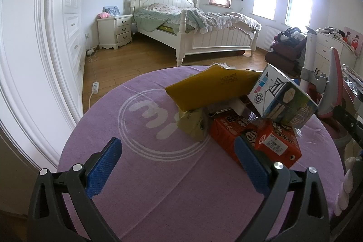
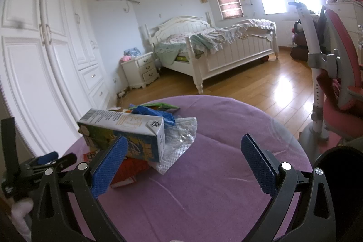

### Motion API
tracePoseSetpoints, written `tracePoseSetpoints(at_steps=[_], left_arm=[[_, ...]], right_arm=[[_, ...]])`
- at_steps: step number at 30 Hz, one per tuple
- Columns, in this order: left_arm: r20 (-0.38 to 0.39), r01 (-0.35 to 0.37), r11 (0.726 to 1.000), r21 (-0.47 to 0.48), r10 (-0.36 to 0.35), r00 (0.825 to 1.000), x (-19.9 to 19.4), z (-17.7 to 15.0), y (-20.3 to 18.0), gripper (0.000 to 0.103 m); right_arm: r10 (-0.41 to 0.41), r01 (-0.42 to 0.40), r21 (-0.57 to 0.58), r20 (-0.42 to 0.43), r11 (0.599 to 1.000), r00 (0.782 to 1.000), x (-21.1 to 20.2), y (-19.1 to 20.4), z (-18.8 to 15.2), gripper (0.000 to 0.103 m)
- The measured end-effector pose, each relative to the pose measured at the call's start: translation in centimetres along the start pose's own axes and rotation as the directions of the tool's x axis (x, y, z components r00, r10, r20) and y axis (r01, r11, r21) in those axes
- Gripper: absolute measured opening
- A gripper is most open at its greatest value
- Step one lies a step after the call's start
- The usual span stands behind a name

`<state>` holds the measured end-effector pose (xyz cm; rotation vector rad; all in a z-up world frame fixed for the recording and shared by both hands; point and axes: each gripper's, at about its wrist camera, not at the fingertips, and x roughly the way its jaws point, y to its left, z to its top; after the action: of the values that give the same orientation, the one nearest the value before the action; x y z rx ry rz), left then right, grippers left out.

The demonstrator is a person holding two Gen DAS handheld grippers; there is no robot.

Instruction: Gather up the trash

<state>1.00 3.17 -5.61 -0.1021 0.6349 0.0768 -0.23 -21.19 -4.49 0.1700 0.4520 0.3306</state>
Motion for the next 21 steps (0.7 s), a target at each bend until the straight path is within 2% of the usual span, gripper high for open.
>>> tracePoseSetpoints(at_steps=[6, 8, 9, 11, 13, 15, 16, 18, 19, 21], left_arm=[[0.000, 0.009, 1.000, -0.007, -0.009, 1.000, 0.0, 0.0, 0.1, 0.098], [0.003, 0.047, 0.998, -0.028, -0.047, 0.999, -0.2, 0.1, 0.5, 0.098], [0.012, 0.094, 0.995, -0.045, -0.094, 0.996, -0.4, 0.2, 1.2, 0.098], [0.053, 0.124, 0.992, -0.038, -0.122, 0.991, -1.0, 0.5, 2.3, 0.098], [0.079, 0.155, 0.988, 0.001, -0.155, 0.985, -1.2, 1.8, 3.3, 0.098], [0.062, 0.197, 0.978, 0.066, -0.201, 0.978, -0.6, 3.6, 3.6, 0.098], [0.055, 0.209, 0.973, 0.099, -0.215, 0.975, -0.4, 4.2, 3.4, 0.098], [0.036, 0.233, 0.950, 0.210, -0.245, 0.969, 0.5, 5.5, 2.6, 0.098], [0.018, 0.239, 0.927, 0.288, -0.255, 0.967, 1.2, 6.1, 1.8, 0.098], [-0.020, 0.241, 0.891, 0.384, -0.253, 0.967, 2.4, 6.7, 0.7, 0.098]], right_arm=[[0.034, -0.034, 0.011, -0.012, 0.999, 0.999, 0.3, 0.0, 0.0, 0.099], [0.104, -0.104, 0.006, -0.004, 0.995, 0.995, 0.1, 0.2, 0.2, 0.099], [0.144, -0.144, -0.030, 0.007, 0.989, 0.990, -0.3, 0.7, 0.6, 0.099], [0.222, -0.223, -0.128, -0.022, 0.966, 0.975, -0.4, 2.3, 2.0, 0.099], [0.297, -0.309, -0.275, -0.088, 0.910, 0.951, -0.1, 4.8, 3.6, 0.098], [0.321, -0.349, -0.401, -0.138, 0.847, 0.937, 0.4, 7.0, 4.5, 0.098], [0.336, -0.380, -0.483, -0.180, 0.788, 0.925, 1.1, 8.6, 5.0, 0.098], [0.328, -0.410, -0.581, -0.247, 0.703, 0.912, 2.5, 10.7, 5.5, 0.098], [0.315, -0.436, -0.616, -0.301, 0.656, 0.900, 3.8, 11.7, 5.6, 0.098], [0.283, -0.481, -0.638, -0.393, 0.601, 0.875, 6.1, 13.1, 5.7, 0.098]])
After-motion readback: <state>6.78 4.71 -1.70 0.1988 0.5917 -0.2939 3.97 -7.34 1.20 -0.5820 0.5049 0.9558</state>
